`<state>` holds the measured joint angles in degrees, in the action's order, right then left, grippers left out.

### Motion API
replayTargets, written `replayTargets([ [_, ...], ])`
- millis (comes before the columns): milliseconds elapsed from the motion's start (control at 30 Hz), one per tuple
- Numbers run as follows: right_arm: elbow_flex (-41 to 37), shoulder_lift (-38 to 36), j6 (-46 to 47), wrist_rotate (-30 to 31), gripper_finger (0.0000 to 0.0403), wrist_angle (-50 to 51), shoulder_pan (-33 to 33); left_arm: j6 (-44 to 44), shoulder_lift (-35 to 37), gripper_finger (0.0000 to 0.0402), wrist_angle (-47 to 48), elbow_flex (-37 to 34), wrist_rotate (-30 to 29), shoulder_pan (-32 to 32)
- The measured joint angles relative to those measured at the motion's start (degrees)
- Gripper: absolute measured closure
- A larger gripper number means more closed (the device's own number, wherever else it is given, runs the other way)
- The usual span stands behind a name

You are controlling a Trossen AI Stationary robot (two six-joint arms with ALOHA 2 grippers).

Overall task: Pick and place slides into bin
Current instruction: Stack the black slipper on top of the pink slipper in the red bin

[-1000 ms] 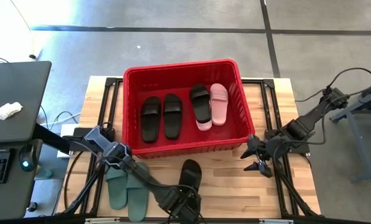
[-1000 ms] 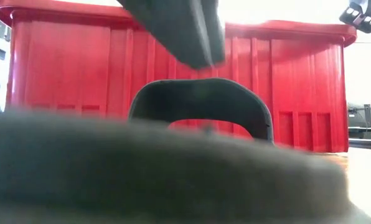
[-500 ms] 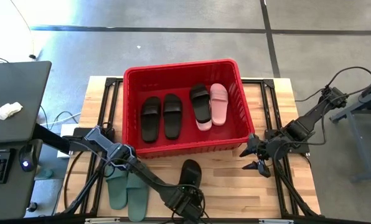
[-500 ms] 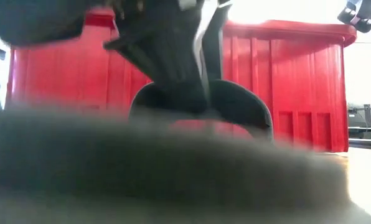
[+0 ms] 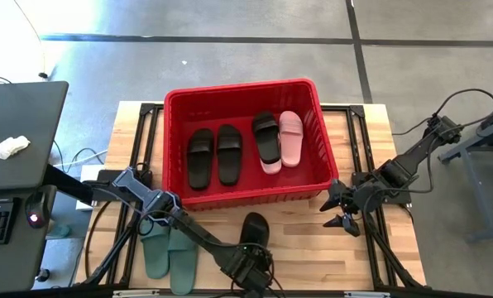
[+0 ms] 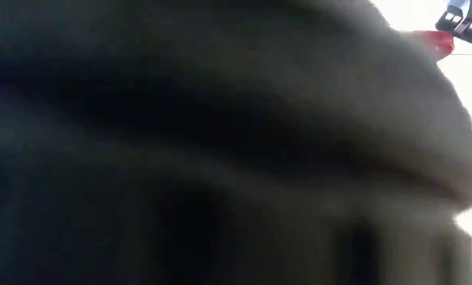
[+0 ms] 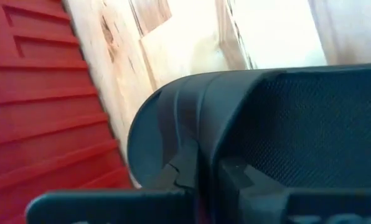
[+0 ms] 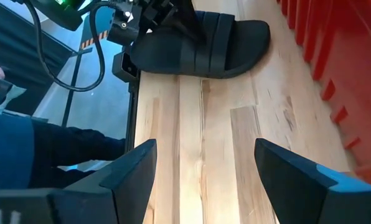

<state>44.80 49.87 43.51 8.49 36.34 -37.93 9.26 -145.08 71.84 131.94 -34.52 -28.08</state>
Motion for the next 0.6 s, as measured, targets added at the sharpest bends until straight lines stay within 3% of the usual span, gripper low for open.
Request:
replayTargets([
  [367, 0.0, 0.0, 0.7, 0.0, 0.0144, -1.7, 0.0, -1.1, 0.6, 0.0394, 0.6, 2.9, 2.9, -0.5],
  [600, 0.0, 0.0, 6.7, -2.9, 0.0144, -3.1, 0.2, -3.6, 5.4, 0.0398, -3.0, 2.7, 3.5, -1.8],
])
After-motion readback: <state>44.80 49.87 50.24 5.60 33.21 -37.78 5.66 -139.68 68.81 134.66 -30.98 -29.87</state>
